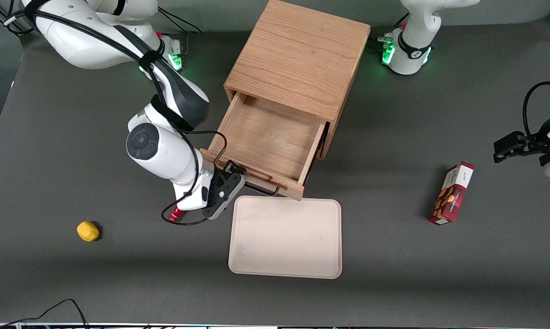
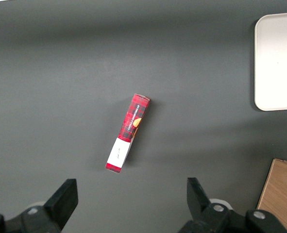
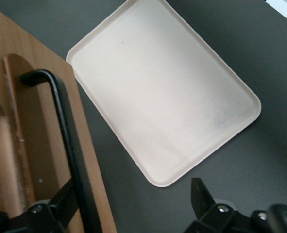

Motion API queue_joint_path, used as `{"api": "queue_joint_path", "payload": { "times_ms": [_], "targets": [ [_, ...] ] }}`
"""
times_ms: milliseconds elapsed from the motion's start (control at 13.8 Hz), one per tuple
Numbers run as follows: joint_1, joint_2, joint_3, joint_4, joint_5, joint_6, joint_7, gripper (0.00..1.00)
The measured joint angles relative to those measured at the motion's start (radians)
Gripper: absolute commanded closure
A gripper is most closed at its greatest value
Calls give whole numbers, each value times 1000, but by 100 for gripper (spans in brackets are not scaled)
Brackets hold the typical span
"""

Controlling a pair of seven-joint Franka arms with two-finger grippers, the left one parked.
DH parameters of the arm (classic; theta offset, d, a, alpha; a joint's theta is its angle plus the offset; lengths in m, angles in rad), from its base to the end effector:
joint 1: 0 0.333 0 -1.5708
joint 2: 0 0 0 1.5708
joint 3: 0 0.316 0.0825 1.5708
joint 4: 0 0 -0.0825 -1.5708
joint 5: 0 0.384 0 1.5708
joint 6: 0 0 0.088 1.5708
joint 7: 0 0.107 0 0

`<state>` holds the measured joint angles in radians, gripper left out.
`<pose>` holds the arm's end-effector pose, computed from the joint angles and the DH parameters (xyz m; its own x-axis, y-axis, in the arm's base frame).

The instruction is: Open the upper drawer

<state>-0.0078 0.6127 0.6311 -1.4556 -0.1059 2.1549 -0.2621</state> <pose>0.6347 0.3401 0.3985 0.6845 0.6863 0.2456 0.7283 -0.6588 -0.1887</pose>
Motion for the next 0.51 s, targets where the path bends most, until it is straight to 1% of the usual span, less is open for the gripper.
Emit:
{"api": "queue_joint_path", "payload": {
  "times_ms": [72,217,506],
  "targets": [
    [0,-3,0,7,32,-17,-9,0],
    [0,-3,-1,9,71,-27,-17,0],
    [-8,-32,-4,73,87,-122,-30,0]
  ]
}}
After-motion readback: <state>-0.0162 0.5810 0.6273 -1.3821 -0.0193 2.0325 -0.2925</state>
